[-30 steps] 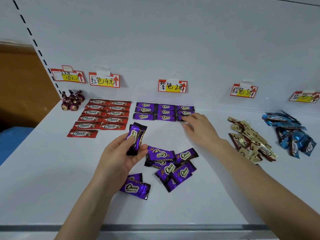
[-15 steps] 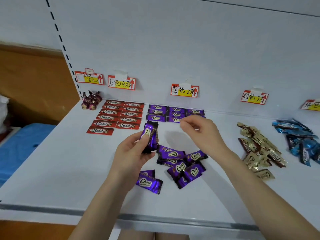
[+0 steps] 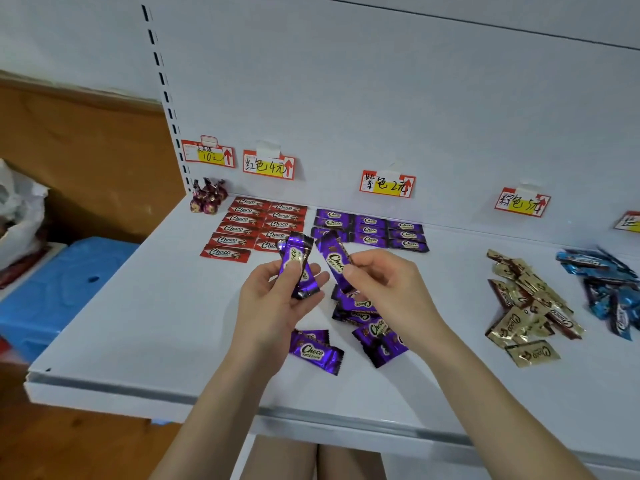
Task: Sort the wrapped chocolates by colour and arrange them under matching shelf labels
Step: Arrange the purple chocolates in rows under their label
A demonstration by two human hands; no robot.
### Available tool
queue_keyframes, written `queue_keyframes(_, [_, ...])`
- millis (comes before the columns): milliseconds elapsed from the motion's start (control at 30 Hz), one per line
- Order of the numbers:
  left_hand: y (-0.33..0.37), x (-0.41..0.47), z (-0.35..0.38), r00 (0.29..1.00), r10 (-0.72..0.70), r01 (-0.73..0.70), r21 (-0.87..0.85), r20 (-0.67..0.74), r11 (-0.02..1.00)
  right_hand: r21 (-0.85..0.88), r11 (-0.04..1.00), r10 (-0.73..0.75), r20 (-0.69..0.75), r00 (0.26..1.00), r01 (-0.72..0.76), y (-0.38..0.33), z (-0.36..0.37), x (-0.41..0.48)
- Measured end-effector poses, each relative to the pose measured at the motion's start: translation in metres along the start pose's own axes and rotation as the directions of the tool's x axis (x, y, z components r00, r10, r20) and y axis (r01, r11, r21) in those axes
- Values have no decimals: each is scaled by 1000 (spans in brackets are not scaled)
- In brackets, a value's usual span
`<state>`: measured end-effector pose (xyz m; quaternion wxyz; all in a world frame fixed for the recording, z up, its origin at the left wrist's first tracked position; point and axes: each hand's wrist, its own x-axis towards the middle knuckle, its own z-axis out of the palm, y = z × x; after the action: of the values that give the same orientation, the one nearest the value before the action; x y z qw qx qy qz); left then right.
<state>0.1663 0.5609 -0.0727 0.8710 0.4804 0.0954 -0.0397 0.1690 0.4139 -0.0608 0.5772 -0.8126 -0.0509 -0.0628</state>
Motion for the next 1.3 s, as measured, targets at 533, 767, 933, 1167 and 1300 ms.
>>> queue_keyframes(533, [-1,9,-7,999,16,-14,39,-32,999,-404,874,-218,173,960,272,9,11,6])
queue_keyframes(767, [-4,17,-21,994,-29,33,38,-102,999,-569,796,-143,155,977,207,25,-2,60])
queue_keyframes(933, [-5,20,-31,995,6,-3,28,-96,1000,-741,640,-50,227,973,206,49,4,94])
queue_keyframes(1167, [-5,25,-32,995,6,-6,7,-100,1000,-767,574,-139,253,957,287,58,11,84])
queue_keyframes(1300, [-4,26,-32,993,-16,15,-6,-116,1000,-764,566,-109,304,947,310,61,12,83])
